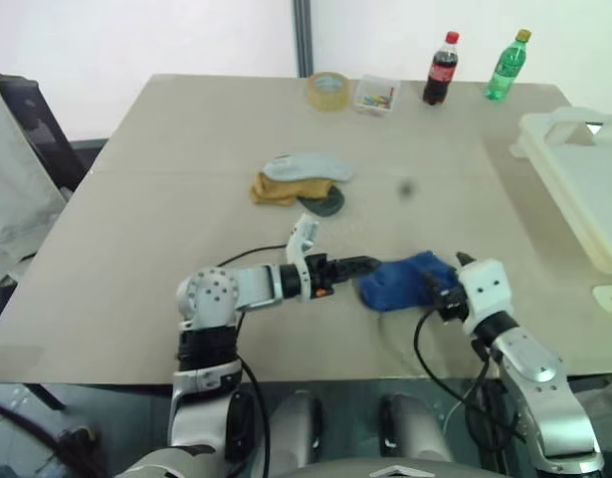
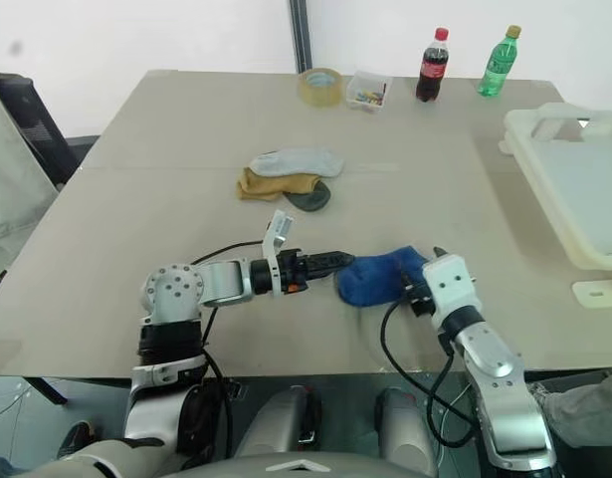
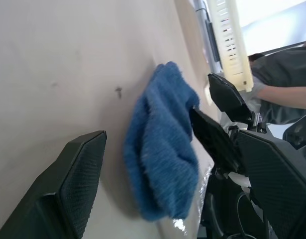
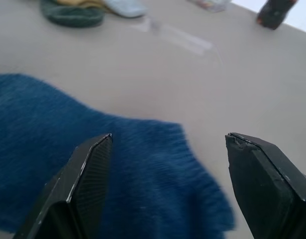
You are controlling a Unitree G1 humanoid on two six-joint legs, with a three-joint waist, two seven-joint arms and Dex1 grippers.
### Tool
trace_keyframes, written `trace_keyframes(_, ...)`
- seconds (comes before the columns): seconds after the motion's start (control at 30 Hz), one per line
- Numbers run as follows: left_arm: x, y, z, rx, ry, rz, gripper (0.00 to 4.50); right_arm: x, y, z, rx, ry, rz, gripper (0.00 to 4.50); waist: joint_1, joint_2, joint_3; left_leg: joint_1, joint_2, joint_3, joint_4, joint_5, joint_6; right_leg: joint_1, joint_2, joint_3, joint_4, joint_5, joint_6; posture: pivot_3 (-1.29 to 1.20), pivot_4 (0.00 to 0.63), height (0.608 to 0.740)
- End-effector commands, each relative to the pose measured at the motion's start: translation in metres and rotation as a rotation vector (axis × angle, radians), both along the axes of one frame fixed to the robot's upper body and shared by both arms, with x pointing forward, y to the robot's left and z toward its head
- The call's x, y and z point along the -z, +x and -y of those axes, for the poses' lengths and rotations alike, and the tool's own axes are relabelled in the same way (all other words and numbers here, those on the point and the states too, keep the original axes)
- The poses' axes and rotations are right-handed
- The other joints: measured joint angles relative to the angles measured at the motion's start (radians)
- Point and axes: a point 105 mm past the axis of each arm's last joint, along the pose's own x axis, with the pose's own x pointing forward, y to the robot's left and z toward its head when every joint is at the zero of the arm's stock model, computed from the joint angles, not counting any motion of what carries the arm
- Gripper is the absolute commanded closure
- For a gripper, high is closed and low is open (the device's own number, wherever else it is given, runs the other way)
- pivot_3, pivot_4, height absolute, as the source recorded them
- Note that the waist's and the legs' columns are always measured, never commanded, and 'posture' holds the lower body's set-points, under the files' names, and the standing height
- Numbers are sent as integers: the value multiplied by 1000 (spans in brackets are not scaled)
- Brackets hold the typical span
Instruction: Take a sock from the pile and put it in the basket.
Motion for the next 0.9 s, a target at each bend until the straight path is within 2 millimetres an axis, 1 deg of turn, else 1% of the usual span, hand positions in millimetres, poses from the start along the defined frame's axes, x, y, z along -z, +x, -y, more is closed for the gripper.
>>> trace_keyframes(0.03, -1, -5, 1, 30, 23, 17, 26, 8, 1, -4, -28, -66, 2, 803, 4, 0, 0, 0, 0, 0, 0, 0, 0, 0, 0, 0, 0, 0, 0, 0, 150, 740)
trace_keyframes(0.13, 2, -12, 1, 74, 40, -5, 26, 15, 3, -4, -30, -97, -12, 803, 4, 0, 0, 1, 0, 0, 0, 0, 0, 0, 0, 0, 0, 0, 0, 0, 150, 740)
trace_keyframes(0.27, 9, -32, 11, 183, 56, -55, 26, 16, 3, -6, -33, -108, -4, 803, 4, 0, 0, 2, 0, 0, 0, 1, -1, 1, 1, 0, 1, 0, 0, 0, 150, 740)
trace_keyframes(0.4, 14, -43, 24, 246, 60, -73, 26, 17, 2, -6, -31, -114, 0, 803, 5, 0, -1, 3, 0, 0, 0, 1, -1, 2, 0, 0, 1, 0, 0, 0, 150, 740)
trace_keyframes(0.5, 17, -38, 30, 224, 62, -61, 26, 17, 3, -6, -28, -114, 2, 803, 5, 0, -1, 3, 0, 0, 0, 1, -1, 3, 0, 0, 1, 0, 0, 0, 150, 740)
trace_keyframes(0.57, 14, -31, 32, 193, 33, -55, 26, 17, 2, -5, -27, -116, 3, 803, 5, 0, -1, 3, 0, 0, 0, 1, -1, 3, 0, 0, 1, 0, 0, 0, 150, 740)
trace_keyframes(0.7, -9, -13, 35, 102, -81, 35, 26, 18, 1, -3, -27, -120, -3, 803, 6, 0, -1, 3, 0, 0, 0, 1, -1, 3, 0, 0, 1, 0, 0, 0, 150, 740)
trace_keyframes(0.77, -21, -9, 39, 91, -138, 73, 26, 20, 1, -2, -32, -127, -7, 803, 6, 0, -1, 3, 0, 0, 0, 1, -1, 2, 0, 0, 1, 0, 0, 0, 150, 740)
trace_keyframes(0.9, -34, -7, 49, 109, -197, 120, 26, 20, 1, -3, -43, -133, -8, 803, 7, 0, -1, 3, 0, 0, 0, 1, -1, 2, 0, 0, 1, 0, 0, 0, 150, 740)
